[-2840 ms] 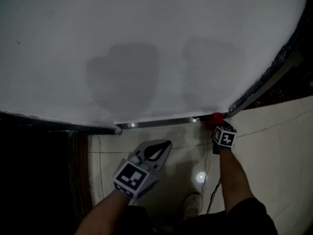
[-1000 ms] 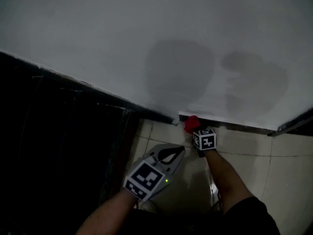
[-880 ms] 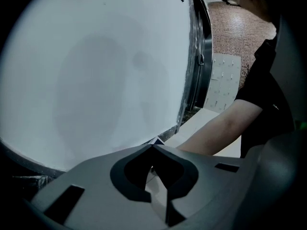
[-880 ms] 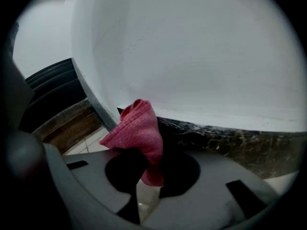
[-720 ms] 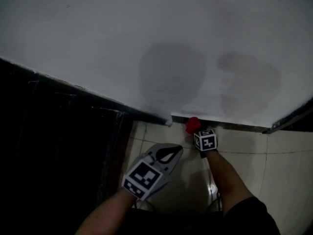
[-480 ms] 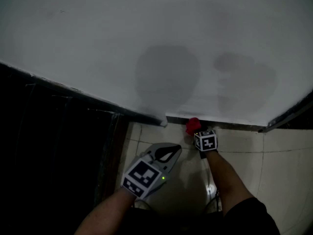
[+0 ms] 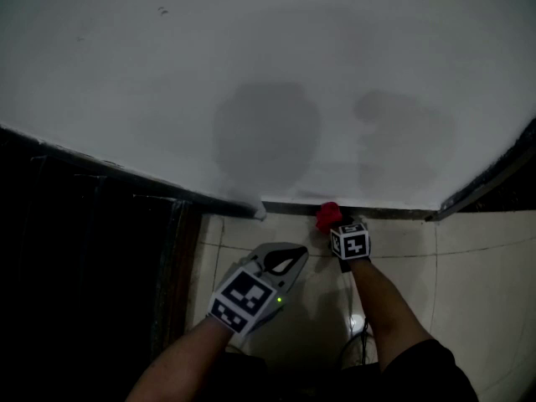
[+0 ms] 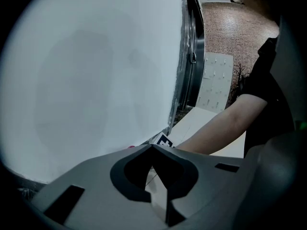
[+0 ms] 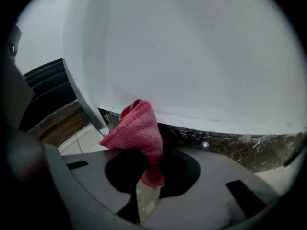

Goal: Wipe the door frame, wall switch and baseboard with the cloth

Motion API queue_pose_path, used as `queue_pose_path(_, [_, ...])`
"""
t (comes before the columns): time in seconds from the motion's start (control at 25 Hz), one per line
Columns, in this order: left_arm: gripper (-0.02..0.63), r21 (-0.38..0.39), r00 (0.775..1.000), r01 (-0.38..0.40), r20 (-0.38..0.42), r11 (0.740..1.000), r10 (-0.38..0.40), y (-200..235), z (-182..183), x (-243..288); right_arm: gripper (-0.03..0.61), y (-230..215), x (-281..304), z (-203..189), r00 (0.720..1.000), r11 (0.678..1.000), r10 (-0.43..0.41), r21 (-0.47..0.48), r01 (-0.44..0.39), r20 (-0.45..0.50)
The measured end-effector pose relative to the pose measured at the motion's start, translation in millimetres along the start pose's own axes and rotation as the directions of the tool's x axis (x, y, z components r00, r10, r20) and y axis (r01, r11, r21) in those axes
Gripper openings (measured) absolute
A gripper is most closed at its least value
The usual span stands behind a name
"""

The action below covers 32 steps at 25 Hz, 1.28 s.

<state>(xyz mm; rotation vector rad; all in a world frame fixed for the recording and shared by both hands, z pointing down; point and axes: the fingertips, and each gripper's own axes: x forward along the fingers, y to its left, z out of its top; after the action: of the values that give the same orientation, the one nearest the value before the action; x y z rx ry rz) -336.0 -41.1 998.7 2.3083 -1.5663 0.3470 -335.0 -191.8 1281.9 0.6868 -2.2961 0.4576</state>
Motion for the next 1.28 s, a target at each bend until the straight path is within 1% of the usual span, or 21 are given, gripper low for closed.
queue_pose_path(0.24, [-0.008,0.017,1.0,0.03,-0.007,0.999,-0.03,-13,1,18,0.057,-25,-15,-2,0.999,0.999,-0.028,0.018,0.027,0.02])
queue_pose_path(0.52, [-0.008,0.009,0.998,0.054,-0.015,0.999,-0.054,-22,2,37,0.057,-64,-33,-13,0.997,0.996,-0.074,0.047,0.074,0.007])
queue_pose_path(0.8, [-0.008,0.013,0.997,0.071,-0.028,0.997,-0.071,-27,-1,52,0.057,-99,-47,-27,0.991,0.988,-0.129,0.088,0.13,-0.017])
queue_pose_path(1.0, [-0.008,0.011,0.995,0.092,-0.027,0.996,-0.091,-36,1,66,0.057,-123,-59,-32,0.987,0.98,-0.162,0.117,0.161,-0.004])
queue_pose_path(1.12, [-0.008,0.013,0.994,0.106,-0.017,0.994,-0.106,-41,3,73,0.057,-134,-65,-35,0.984,0.977,-0.175,0.118,0.175,-0.01])
queue_pose_path(1.28, [-0.008,0.005,0.993,0.112,-0.022,0.994,-0.112,-45,2,78,0.057,-151,-75,-39,0.979,0.969,-0.203,0.139,0.203,-0.016])
